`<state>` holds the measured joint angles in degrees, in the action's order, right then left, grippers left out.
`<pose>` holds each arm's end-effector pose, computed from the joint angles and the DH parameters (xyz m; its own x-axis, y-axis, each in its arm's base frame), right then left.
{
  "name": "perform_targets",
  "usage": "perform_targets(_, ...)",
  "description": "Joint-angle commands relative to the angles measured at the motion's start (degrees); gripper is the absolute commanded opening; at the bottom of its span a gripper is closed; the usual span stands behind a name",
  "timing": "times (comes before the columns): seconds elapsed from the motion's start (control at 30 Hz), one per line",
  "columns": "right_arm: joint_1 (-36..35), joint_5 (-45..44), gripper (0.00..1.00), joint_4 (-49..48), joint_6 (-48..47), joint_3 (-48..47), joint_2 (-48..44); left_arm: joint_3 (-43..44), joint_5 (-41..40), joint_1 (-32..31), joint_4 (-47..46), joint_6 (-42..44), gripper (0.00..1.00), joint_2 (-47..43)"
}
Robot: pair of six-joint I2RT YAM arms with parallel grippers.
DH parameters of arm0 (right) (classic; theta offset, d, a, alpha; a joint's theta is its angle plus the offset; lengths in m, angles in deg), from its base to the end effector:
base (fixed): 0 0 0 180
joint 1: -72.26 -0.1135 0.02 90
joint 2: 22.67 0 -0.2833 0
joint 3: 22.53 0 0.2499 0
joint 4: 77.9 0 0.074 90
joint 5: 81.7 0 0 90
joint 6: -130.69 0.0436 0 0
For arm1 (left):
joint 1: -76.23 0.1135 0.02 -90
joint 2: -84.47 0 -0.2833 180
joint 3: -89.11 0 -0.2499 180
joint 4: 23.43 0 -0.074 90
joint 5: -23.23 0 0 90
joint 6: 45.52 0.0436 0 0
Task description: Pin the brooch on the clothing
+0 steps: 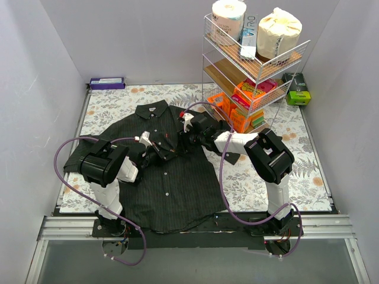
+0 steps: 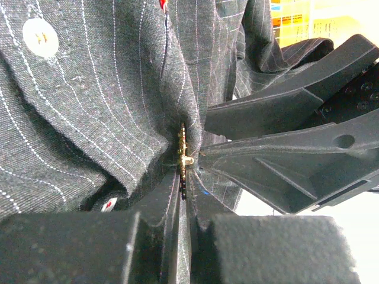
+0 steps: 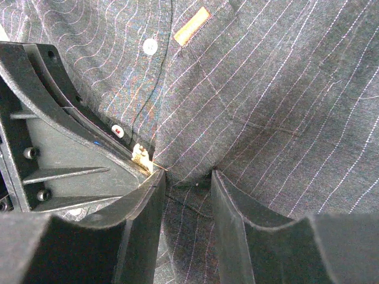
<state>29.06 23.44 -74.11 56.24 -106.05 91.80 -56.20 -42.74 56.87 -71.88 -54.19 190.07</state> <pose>0.3181 0.3143 0.1767 -0.6193 -0.2266 -0.7518 -0.6760 0.6409 0.3637 0.2612 -0.1106 0.1067 -0.5960 -0.7476 0.2931 -0.4555 0.0141 -0.8901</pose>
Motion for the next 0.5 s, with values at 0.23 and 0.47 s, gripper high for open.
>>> perform_targets(0.23,-0.6,1.6,0.43,-3.7,0.5,2.5,-1.1,3.4,7.4,-0.4,0.6,7.3,0.00,0.8)
perform_targets(0.47,-0.6,3.8,0.43,-5.6,1.1,4.2,-1.6,4.9,10.6,-0.3,-0.5,9.4,0.00,3.4)
